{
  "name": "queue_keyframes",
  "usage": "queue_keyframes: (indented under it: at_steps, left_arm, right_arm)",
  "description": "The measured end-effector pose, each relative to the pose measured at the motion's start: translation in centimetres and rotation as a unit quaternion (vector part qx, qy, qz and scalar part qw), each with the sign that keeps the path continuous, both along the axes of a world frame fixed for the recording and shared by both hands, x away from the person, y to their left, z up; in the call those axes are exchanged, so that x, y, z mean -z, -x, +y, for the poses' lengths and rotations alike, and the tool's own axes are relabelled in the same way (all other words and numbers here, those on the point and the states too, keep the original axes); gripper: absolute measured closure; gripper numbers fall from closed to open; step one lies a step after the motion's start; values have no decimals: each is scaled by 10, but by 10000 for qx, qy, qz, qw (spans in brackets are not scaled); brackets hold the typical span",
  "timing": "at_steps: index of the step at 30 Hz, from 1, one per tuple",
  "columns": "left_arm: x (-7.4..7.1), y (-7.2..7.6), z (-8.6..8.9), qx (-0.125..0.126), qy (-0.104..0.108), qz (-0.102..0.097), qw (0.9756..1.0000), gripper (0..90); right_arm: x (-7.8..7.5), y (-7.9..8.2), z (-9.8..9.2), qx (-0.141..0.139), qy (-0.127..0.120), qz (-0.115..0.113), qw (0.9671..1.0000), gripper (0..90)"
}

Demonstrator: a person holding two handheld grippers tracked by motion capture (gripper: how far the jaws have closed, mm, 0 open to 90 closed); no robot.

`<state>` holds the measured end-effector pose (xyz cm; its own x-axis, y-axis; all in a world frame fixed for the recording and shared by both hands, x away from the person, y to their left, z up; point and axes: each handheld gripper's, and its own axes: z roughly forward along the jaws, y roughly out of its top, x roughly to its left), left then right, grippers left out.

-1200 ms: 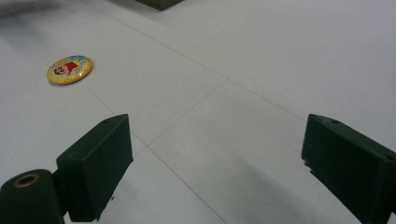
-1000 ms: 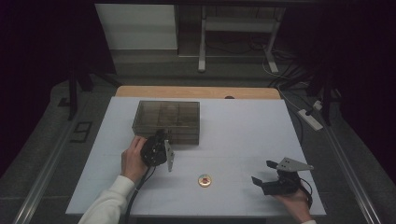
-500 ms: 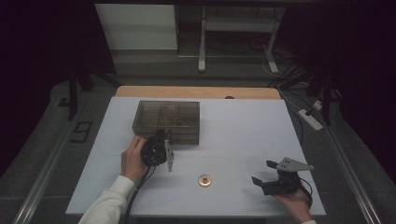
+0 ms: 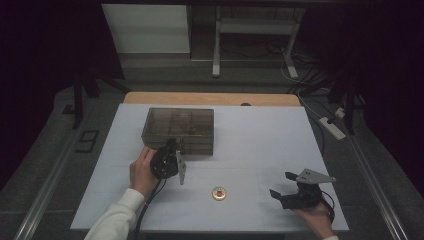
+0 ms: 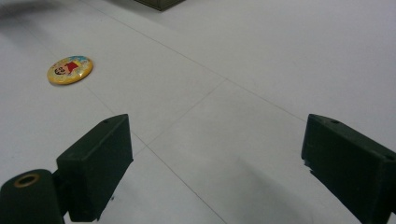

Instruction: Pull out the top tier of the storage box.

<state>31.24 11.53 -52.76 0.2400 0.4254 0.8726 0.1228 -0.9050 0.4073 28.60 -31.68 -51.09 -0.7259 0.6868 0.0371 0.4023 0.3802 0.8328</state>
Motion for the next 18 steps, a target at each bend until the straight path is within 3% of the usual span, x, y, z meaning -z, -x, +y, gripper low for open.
queue_keyframes:
  at_steps: [18]
  left_arm:
    - [0, 10, 0, 22, -17, -16, 10000, 795]
  right_arm:
    - [0, -2, 2, -37, 6, -4, 10000, 83]
